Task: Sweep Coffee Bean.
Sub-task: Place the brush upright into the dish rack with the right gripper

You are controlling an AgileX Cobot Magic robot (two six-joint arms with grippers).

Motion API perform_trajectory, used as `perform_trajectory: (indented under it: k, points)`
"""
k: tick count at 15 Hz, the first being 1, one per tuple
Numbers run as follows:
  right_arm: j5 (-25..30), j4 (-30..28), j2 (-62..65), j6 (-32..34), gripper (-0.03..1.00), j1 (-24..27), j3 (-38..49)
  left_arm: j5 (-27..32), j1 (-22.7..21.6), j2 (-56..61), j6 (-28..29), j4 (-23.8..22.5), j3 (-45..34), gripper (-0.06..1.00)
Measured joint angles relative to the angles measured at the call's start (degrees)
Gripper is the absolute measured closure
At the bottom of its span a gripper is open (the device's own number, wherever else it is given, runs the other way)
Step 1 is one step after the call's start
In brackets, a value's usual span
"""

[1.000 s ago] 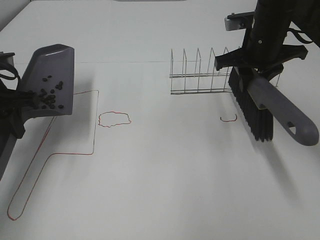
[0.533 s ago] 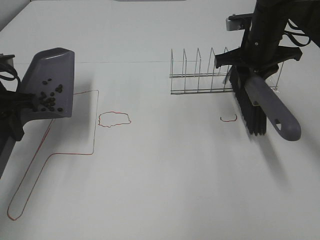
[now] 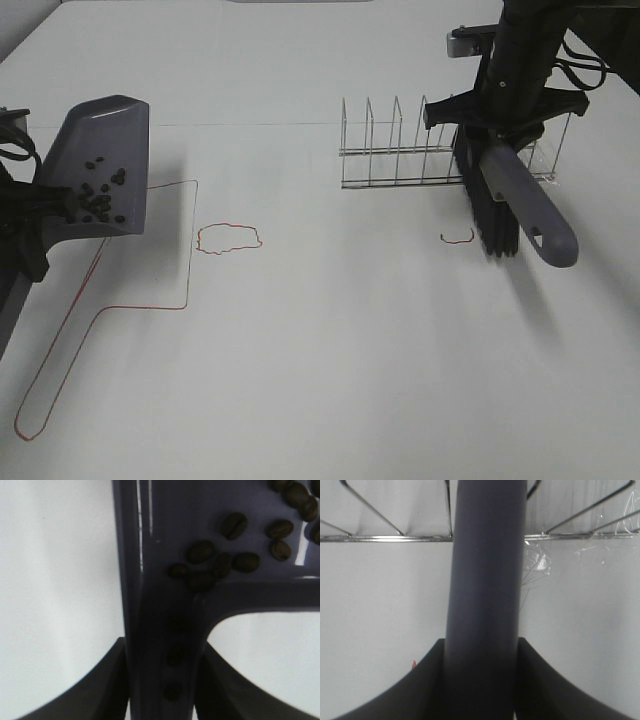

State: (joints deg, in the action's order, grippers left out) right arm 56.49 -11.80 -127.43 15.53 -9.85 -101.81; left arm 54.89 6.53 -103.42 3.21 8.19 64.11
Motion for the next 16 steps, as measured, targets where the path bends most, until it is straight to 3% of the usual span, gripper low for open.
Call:
perform_trajectory:
  k: [5,11,16]
  points:
    - [0.57,1.09,-4.81,-1.20,0.62,1.55,-7.62,0.34,0.00,0.00,0.00,0.17,0.00,0.61]
    - [10.54,4.87,-9.34,-3.04,0.62,2.23,-20.00,1.38,0.00,0.00,0.00,0.17,0.00,0.61]
    - [12.78,5.10,-9.68,-2.81,0.62,2.23,-21.03,1.38,0.00,0.00,0.00,0.17,0.00,0.61]
